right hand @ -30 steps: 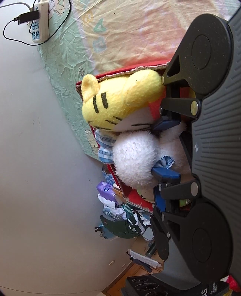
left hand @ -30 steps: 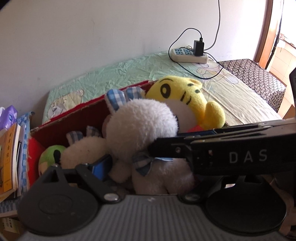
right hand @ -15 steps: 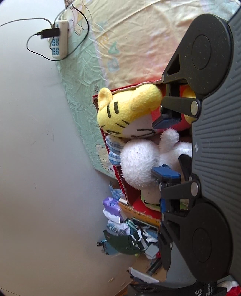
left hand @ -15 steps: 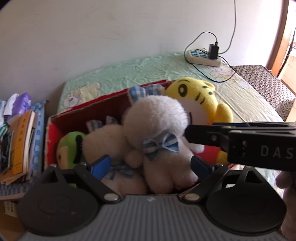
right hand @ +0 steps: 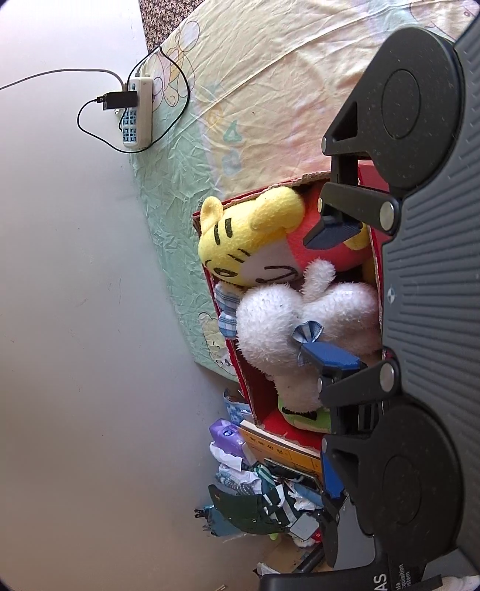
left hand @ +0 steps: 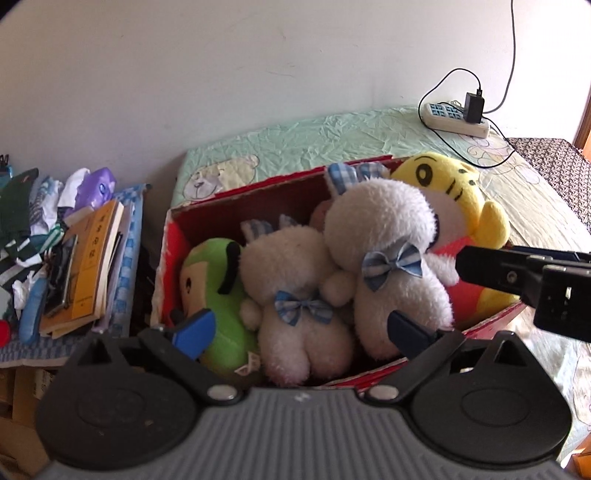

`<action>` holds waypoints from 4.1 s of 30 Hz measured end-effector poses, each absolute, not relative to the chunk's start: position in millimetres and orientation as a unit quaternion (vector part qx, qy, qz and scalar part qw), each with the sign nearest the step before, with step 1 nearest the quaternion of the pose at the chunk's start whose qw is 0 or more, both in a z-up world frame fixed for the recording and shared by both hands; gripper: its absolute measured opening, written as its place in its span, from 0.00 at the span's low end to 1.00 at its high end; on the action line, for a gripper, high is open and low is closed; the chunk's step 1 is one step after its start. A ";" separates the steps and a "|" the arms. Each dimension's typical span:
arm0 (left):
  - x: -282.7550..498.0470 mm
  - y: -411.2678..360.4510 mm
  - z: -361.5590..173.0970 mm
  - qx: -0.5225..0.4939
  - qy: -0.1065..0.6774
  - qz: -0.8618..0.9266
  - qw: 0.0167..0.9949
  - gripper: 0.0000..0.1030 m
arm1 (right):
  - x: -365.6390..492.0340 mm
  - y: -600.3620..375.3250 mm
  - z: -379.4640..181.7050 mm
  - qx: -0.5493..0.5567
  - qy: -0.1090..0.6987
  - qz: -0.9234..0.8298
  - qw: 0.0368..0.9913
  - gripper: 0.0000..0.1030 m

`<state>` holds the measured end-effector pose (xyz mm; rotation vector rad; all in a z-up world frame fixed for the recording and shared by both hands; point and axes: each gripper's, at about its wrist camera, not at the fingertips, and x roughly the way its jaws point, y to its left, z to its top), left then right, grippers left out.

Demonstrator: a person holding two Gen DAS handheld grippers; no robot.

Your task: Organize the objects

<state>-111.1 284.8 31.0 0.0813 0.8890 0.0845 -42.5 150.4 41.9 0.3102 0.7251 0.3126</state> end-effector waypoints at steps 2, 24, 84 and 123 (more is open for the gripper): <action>-111.4 286.6 29.5 0.036 0.433 0.046 0.900 0.97 | -43.7 151.8 40.1 0.151 0.352 0.153 0.911 0.57; -109.5 296.5 15.3 0.024 0.458 0.079 0.885 0.97 | -44.1 165.1 26.0 0.148 0.368 0.134 0.908 0.63; -121.2 109.1 -0.1 0.020 0.523 0.087 0.848 0.97 | -69.3 1.1 16.5 0.027 0.421 0.020 0.907 0.78; -140.0 279.1 46.1 0.000 0.458 0.150 0.876 1.00 | -62.9 167.8 72.8 0.004 0.375 0.082 0.923 0.79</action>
